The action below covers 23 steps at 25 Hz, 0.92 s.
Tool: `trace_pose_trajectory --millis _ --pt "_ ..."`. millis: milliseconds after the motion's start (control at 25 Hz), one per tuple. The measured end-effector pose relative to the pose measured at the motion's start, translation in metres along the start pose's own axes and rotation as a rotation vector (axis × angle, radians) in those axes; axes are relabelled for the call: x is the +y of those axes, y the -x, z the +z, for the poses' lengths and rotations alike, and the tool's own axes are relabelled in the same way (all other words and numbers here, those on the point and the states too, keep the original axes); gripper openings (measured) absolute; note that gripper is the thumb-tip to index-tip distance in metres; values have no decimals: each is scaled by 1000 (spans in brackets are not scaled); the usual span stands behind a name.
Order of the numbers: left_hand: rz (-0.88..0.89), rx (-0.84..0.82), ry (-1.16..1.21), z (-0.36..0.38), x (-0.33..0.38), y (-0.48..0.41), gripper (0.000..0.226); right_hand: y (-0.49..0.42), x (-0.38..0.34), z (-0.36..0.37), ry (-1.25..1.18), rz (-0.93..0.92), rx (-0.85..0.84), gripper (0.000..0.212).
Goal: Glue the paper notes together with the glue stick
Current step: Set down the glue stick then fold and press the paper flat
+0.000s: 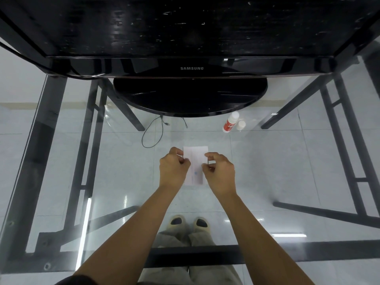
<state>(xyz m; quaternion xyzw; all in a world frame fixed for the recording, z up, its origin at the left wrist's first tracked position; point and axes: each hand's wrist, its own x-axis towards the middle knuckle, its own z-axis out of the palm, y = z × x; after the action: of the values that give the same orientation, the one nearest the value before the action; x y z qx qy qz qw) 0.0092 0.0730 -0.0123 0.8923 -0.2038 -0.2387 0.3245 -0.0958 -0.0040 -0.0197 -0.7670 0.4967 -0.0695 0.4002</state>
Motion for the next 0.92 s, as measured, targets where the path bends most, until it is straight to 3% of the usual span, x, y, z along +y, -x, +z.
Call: trace_pose_trajectory --millis 240,440,640,920 --pt "91 89 -100 4 -6 9 32 2 9 -2 207 -98 33 31" --pt "451 90 -399 -5 -27 4 36 -2 18 -8 544 -324 -56 43" --pt "803 225 -635 -12 -39 -7 30 -5 22 -9 807 -461 -71 55" --pt "799 176 -670 -14 -46 -15 28 -9 30 -11 835 -391 -169 58"
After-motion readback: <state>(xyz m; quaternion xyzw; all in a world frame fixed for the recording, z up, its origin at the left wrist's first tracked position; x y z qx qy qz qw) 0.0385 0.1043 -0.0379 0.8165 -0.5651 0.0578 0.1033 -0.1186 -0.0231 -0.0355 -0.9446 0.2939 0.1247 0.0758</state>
